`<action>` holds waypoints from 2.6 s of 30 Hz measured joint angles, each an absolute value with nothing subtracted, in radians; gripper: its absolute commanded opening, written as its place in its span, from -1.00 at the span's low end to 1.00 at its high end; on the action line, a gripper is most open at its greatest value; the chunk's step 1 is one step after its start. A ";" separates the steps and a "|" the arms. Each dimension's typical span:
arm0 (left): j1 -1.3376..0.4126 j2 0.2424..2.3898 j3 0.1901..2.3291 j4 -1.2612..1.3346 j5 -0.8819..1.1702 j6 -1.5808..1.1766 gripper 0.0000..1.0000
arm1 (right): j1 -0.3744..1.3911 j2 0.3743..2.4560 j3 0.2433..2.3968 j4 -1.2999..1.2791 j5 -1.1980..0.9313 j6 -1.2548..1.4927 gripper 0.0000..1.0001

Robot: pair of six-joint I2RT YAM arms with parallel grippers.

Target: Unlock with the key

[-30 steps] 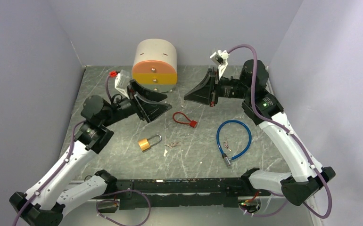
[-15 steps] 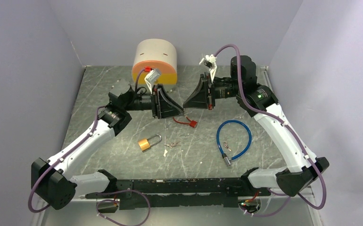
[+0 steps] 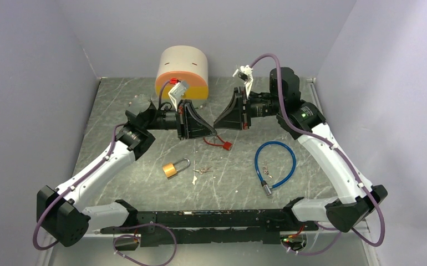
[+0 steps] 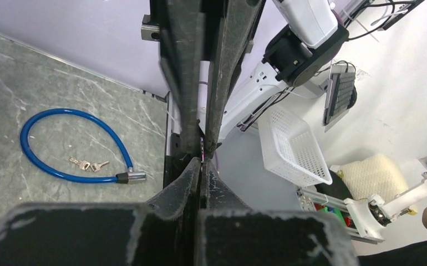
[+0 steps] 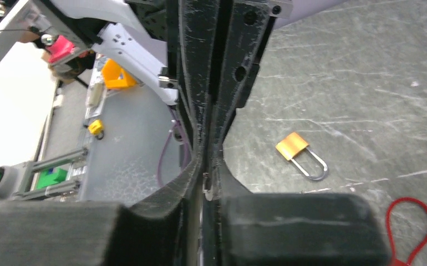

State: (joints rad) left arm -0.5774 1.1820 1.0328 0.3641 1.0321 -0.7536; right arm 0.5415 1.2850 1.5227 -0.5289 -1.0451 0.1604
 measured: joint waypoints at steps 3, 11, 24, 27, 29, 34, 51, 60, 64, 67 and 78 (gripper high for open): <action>-0.577 1.182 1.028 0.369 1.015 -0.754 -0.95 | 0.542 1.261 1.469 -0.462 -1.000 0.227 0.05; -0.577 1.161 0.931 0.494 0.870 -0.849 -0.95 | 0.544 1.095 1.166 -0.127 -0.778 0.488 0.14; -0.577 1.160 0.890 0.665 0.748 -0.999 -0.95 | 0.544 1.033 0.957 0.295 -0.632 0.808 -0.35; -0.577 1.160 0.889 0.678 0.735 -1.012 -0.95 | 0.544 1.033 0.951 0.329 -0.632 0.830 -0.39; -0.577 1.160 0.887 0.687 0.728 -1.016 -0.95 | 0.544 1.032 0.945 0.352 -0.636 0.835 -0.27; -0.577 1.160 0.884 0.692 0.709 -1.019 -0.95 | 0.544 1.030 0.930 0.381 -0.666 0.840 0.12; -0.577 1.160 0.885 0.718 0.701 -1.045 -0.95 | 0.545 1.057 1.036 0.203 -0.738 0.643 -0.39; -0.577 1.162 0.890 0.719 0.691 -1.044 -0.95 | 0.545 1.097 1.117 0.089 -0.770 0.551 0.08; -0.577 1.163 0.904 0.720 0.691 -1.043 -0.95 | 0.545 1.106 1.122 0.045 -0.787 0.520 -0.11; -0.577 1.163 0.905 0.721 0.690 -1.042 -0.95 | 0.545 1.118 1.133 0.019 -0.801 0.501 -0.40; -0.577 1.176 0.906 0.714 0.684 -1.036 -0.95 | 0.548 1.126 1.149 -0.007 -0.821 0.478 -0.30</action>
